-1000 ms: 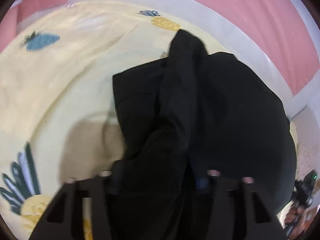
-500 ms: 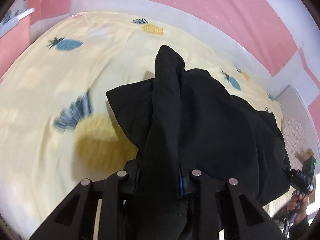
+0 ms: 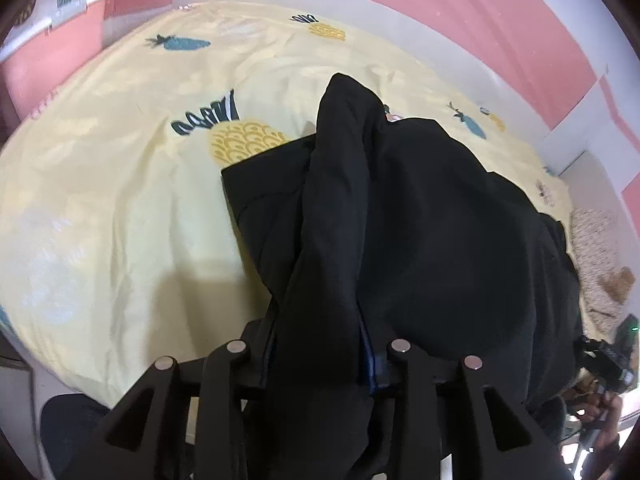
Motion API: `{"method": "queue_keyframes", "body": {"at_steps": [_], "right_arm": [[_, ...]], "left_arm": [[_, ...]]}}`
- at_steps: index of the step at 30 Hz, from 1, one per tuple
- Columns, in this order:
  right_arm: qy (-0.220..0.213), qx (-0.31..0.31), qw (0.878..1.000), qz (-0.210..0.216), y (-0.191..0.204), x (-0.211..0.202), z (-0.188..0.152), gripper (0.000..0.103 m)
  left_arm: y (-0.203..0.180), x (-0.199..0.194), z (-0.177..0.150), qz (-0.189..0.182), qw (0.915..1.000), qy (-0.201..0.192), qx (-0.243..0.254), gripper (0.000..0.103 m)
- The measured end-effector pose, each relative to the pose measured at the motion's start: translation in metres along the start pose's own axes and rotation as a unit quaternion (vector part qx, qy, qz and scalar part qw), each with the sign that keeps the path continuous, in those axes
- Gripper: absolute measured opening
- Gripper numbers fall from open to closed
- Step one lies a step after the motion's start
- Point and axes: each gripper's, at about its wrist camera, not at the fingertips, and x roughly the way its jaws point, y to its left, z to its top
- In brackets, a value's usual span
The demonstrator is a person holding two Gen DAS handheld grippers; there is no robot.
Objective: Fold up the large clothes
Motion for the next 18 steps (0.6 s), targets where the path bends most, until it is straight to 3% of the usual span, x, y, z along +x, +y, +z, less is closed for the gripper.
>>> {"method": "queue_keyframes", "body": {"at_steps": [3,11,14,18], "right_arm": [[-0.014,-0.017,0.999,-0.032,0.006,-0.011,-0.006,0.046],[-0.082,-0.041,0.994,-0.059,0.024,-0.05,-0.004,0.047],[-0.093,-0.074,0.99,-0.074,0.042,-0.05,-0.005,0.056],[-0.092,-0.098,0.988,-0.078,0.057,-0.042,-0.011,0.056]], "left_arm": [[-0.007,-0.005,0.002,0.023,0.9997,0.0,0.007,0.037],[-0.01,-0.033,0.002,0.049,0.9977,-0.037,0.027,0.038],[-0.012,-0.043,0.007,0.039,0.9971,-0.057,0.032,0.039],[-0.025,-0.05,0.013,0.031,0.9959,-0.069,0.05,0.039]]}}
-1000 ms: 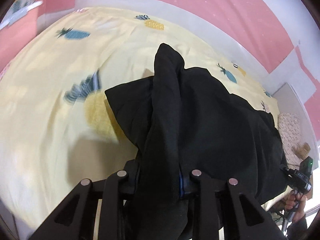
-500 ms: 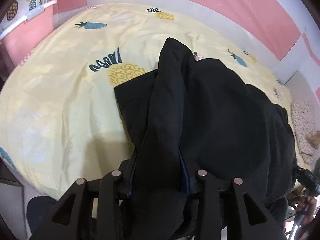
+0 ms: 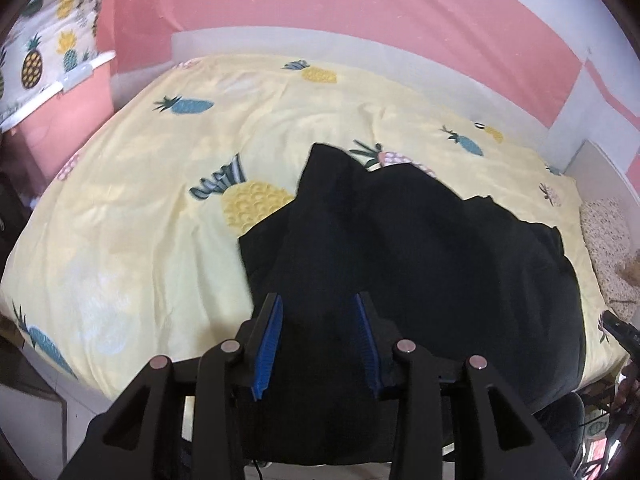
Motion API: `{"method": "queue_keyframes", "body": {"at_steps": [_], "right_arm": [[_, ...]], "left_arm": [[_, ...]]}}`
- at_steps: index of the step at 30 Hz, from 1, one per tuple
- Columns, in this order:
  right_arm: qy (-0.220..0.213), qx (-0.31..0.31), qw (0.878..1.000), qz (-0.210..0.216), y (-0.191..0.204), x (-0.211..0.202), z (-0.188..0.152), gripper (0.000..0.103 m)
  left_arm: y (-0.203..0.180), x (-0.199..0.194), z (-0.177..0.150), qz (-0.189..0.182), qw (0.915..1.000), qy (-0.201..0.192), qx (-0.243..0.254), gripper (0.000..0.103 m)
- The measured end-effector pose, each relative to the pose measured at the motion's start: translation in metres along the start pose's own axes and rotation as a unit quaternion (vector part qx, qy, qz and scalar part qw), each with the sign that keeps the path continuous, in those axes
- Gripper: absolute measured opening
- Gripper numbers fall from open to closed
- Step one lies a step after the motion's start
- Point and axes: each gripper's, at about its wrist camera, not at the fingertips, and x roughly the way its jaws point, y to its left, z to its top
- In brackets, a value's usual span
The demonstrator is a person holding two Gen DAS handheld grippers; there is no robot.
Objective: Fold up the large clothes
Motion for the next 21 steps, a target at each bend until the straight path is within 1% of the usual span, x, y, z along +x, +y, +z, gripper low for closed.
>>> {"method": "queue_keyframes", "body": {"at_steps": [3,9,13,18,21], "right_arm": [[0.002,-0.013,1.0,0.005,0.008,0.007,0.0,0.056],[0.006,-0.029,0.999,0.014,0.021,0.02,0.002,0.056],[0.013,-0.024,0.999,0.02,0.014,0.036,0.014,0.061],[0.016,-0.004,1.0,0.022,-0.002,0.055,0.037,0.063],[0.02,0.009,0.999,0.027,-0.013,0.071,0.056,0.065]], "left_arm": [[-0.009,0.002,0.002,-0.005,0.9999,0.002,0.011,0.039],[-0.022,0.021,0.01,-0.01,0.9995,0.016,0.025,0.04],[-0.018,0.039,0.027,-0.018,0.9996,0.022,0.008,0.053],[-0.008,0.068,0.059,-0.026,0.9991,0.028,-0.017,0.062],[-0.002,0.094,0.083,-0.028,0.9988,0.034,-0.021,0.063]]}}
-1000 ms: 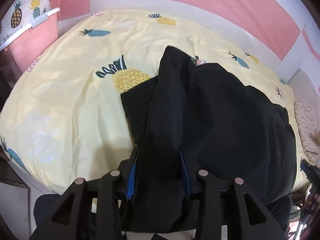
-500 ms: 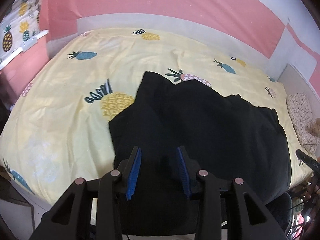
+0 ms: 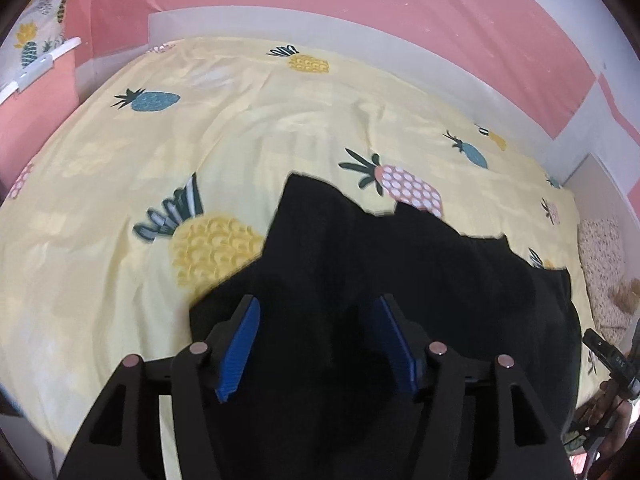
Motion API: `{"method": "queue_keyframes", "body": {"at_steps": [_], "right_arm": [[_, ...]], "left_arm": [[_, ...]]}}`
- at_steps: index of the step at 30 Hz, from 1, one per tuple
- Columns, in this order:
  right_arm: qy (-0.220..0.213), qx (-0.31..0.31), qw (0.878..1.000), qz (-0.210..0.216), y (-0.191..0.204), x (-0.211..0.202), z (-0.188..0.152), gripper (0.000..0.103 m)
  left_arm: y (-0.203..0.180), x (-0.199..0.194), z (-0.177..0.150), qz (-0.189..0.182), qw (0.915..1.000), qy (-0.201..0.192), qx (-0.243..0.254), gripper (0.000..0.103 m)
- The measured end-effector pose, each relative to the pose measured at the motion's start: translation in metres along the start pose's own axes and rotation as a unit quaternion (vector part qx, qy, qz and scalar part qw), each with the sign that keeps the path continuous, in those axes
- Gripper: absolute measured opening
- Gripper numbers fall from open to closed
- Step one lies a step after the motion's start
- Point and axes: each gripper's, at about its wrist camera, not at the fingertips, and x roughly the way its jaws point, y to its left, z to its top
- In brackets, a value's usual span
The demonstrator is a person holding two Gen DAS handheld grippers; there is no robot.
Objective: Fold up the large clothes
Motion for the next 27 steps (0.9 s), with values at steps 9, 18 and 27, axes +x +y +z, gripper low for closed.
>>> {"method": "queue_keyframes", "body": {"at_steps": [9,18,27], "right_arm": [[0.029,0.072,0.995,0.055,-0.032,0.062,0.053,0.065],[-0.015,0.069,0.995,0.071,-0.016,0.054,0.073,0.016],[0.018,0.046,0.998,-0.03,-0.014,0.123,0.078,0.016]], "left_arm": [[0.038,0.083,0.049,-0.033,0.9942,0.066,-0.077,0.068],[0.016,0.059,0.053,-0.046,0.9974,-0.001,-0.054,0.021],[0.031,0.118,0.042,-0.002,0.9966,-0.01,-0.082,0.021]]}}
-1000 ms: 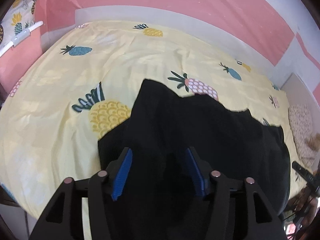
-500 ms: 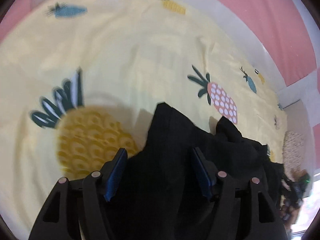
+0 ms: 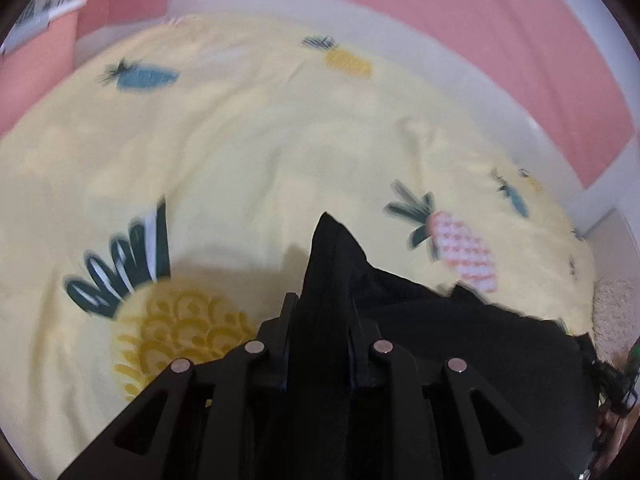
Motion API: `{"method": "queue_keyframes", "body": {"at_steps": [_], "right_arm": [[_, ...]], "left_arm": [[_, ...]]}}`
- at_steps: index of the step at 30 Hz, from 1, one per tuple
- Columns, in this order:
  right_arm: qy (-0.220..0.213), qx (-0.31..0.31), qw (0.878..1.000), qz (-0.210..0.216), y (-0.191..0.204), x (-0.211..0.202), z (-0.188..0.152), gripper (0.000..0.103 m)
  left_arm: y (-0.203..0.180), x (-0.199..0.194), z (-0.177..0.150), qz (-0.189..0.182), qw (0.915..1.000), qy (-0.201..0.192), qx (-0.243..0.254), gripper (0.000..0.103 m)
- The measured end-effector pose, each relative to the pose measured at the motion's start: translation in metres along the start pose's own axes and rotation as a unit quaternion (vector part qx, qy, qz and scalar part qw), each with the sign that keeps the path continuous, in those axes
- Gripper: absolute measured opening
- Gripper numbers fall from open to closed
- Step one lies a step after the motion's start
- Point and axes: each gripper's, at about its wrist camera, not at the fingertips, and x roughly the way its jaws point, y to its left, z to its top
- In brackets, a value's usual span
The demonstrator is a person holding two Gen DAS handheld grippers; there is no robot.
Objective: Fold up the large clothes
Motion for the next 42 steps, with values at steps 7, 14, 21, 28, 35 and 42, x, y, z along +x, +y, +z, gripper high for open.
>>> {"method": "queue_keyframes", "body": {"at_steps": [7,14,21,28,35,42], "right_arm": [[0.013,-0.019,0.999,-0.027,0.0,0.036,-0.01,0.016],[0.023,-0.011,0.999,-0.031,-0.006,0.05,-0.015,0.022],[-0.004,-0.034,0.998,-0.05,0.007,-0.011,-0.005,0.028],[-0.073,-0.092,0.993,0.006,0.052,-0.109,-0.056,0.028],[-0.05,-0.114,0.992,0.014,0.072,-0.099,-0.138,0.037],[-0.08,-0.095,0.992,-0.019,0.035,-0.06,-0.138,0.037]], "left_arm": [[0.003,0.023,-0.008,0.03,0.9995,-0.004,0.003,0.022],[0.008,0.037,-0.006,0.046,0.9989,0.006,0.007,0.024],[-0.002,-0.006,0.011,0.067,0.9972,-0.006,0.031,0.032],[-0.037,-0.107,-0.017,-0.009,0.9957,-0.07,0.061,0.032],[-0.087,-0.113,-0.125,-0.068,0.9835,-0.025,0.166,0.034],[-0.078,-0.068,-0.139,-0.034,0.9839,-0.045,0.17,0.035]]}}
